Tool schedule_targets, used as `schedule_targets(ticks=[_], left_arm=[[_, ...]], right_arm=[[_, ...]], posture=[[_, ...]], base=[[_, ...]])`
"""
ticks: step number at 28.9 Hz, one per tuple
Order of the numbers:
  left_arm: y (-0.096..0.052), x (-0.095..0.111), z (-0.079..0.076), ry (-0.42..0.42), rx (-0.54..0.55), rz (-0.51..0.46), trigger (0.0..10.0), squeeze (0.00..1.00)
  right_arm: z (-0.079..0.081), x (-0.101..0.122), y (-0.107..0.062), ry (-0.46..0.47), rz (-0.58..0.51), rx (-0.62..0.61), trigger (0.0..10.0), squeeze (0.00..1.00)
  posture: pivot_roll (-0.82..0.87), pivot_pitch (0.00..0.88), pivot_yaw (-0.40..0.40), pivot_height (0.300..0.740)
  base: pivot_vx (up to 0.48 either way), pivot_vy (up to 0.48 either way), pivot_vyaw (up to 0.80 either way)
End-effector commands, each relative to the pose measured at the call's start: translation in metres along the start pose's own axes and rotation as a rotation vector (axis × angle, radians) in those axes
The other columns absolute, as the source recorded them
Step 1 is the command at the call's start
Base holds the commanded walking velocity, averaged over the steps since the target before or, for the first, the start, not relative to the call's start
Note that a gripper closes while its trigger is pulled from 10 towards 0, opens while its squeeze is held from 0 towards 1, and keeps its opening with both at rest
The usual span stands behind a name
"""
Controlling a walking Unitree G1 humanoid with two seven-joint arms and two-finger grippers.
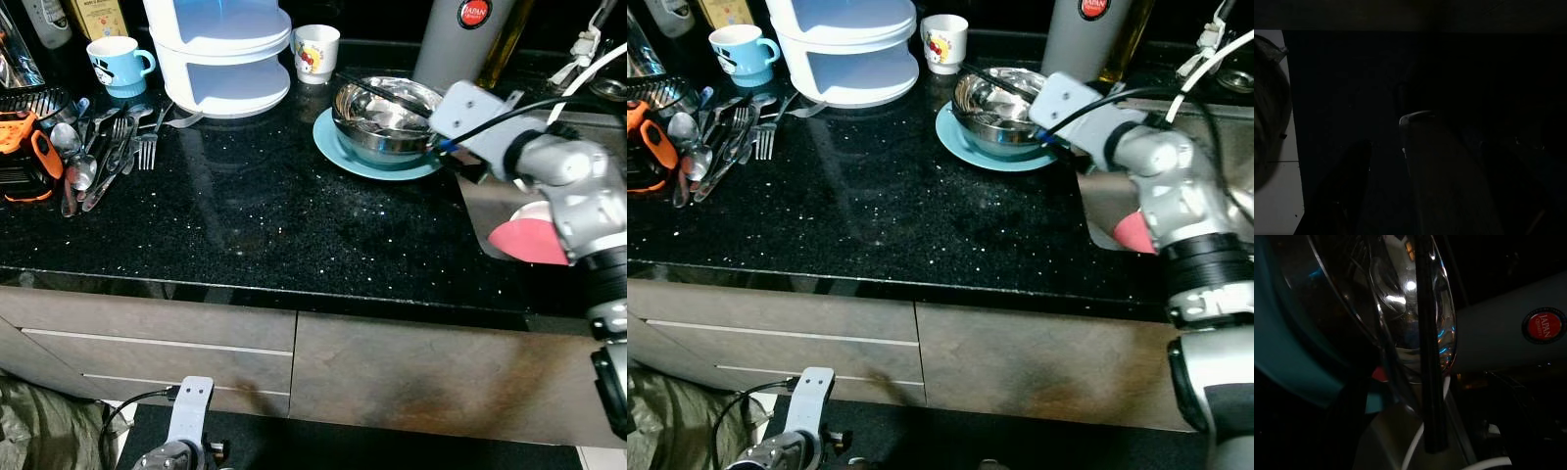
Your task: Kitchen organization
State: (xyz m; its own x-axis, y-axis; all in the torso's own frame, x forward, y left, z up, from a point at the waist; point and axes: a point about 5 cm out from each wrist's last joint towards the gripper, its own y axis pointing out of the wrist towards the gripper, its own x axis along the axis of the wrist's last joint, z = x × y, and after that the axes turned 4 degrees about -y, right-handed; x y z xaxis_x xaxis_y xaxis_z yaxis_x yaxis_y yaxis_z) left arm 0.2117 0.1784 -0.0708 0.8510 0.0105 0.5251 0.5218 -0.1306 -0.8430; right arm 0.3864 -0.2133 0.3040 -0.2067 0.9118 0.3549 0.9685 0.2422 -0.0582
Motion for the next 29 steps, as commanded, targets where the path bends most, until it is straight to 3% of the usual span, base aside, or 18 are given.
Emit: schedule_targets(ticks=[1,13,14,16,29], left_arm=[[-0.001,-0.008,0.001,-0.001,0.005,0.024,10.0,0.00],[0.000,-0.008,0.000,0.000,0.002,0.023,10.0,0.00],[0.000,-0.008,0.000,0.000,0.001,0.023,10.0,0.00],[0.000,-0.008,-0.001,0.003,0.000,0.023,10.0,0.00],[0.000,-0.008,-0.001,0.001,-0.002,0.023,10.0,0.00]], right_arm=[[-0.001,0.004,0.002,0.002,0.000,-0.021,10.0,0.00],[-0.008,0.009,0.006,-0.066,0.025,-0.071,10.0,0.00],[-0.009,0.008,0.007,-0.068,0.030,-0.081,8.0,0.00],[-0.010,0.009,0.007,-0.080,0.031,-0.095,0.0,0.00],[-0.006,0.016,0.009,-0.110,0.004,-0.086,0.0,0.00]], posture=[[-0.01,0.121,-0.010,0.740],[-0.01,0.120,-0.022,0.740],[-0.01,0.114,-0.022,0.740],[-0.01,0.116,-0.024,0.740],[-0.01,0.096,-0.027,0.740]], base=[[0.000,0.000,0.00],[0.000,0.000,0.00],[0.000,0.000,0.00],[0.000,0.000,0.00],[0.000,0.000,0.00]])
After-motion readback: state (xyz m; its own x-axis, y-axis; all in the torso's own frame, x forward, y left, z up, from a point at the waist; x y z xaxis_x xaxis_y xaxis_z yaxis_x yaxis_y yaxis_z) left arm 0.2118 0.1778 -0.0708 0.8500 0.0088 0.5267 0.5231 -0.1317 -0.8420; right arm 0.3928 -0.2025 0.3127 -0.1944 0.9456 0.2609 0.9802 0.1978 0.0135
